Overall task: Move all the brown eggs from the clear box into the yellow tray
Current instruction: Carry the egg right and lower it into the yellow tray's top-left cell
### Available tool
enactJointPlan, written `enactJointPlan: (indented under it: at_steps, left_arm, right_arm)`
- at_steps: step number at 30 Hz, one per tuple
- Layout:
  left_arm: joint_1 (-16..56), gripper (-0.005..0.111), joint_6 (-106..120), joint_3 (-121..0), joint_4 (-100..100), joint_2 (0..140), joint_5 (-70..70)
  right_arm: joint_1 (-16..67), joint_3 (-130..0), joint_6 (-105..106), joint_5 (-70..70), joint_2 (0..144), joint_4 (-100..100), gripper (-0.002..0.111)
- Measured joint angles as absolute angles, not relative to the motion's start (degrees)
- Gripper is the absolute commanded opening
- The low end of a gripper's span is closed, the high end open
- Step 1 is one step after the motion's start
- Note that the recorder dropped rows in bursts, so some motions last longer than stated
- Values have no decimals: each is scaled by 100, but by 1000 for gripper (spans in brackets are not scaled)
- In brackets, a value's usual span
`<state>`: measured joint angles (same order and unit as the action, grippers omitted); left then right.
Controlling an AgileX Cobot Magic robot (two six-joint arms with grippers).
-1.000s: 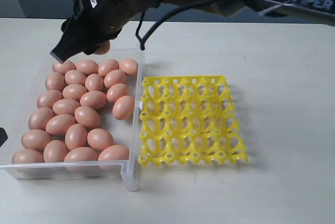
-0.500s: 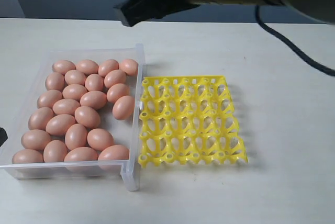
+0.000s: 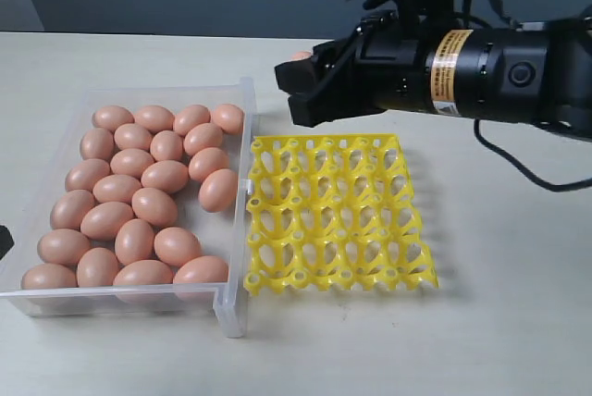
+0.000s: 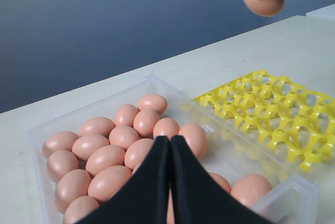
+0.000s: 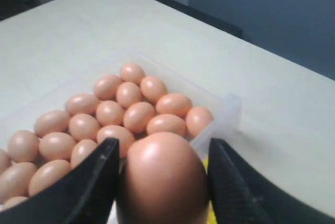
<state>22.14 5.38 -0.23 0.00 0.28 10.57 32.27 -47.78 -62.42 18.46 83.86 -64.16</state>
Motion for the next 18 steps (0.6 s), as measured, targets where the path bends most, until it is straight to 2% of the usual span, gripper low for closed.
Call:
enactJointPlan:
  at_steps: [9, 18]
  left_arm:
    - [2214, 0, 538, -23, 0, 28, 1057]
    - [2214, 0, 538, -23, 0, 28, 1057]
  right_arm:
    - [2675, -4778, -3996, 4611, 10196, -4112, -1]
    - [2662, -5332, -3372, 5071, 11498, -3353, -1]
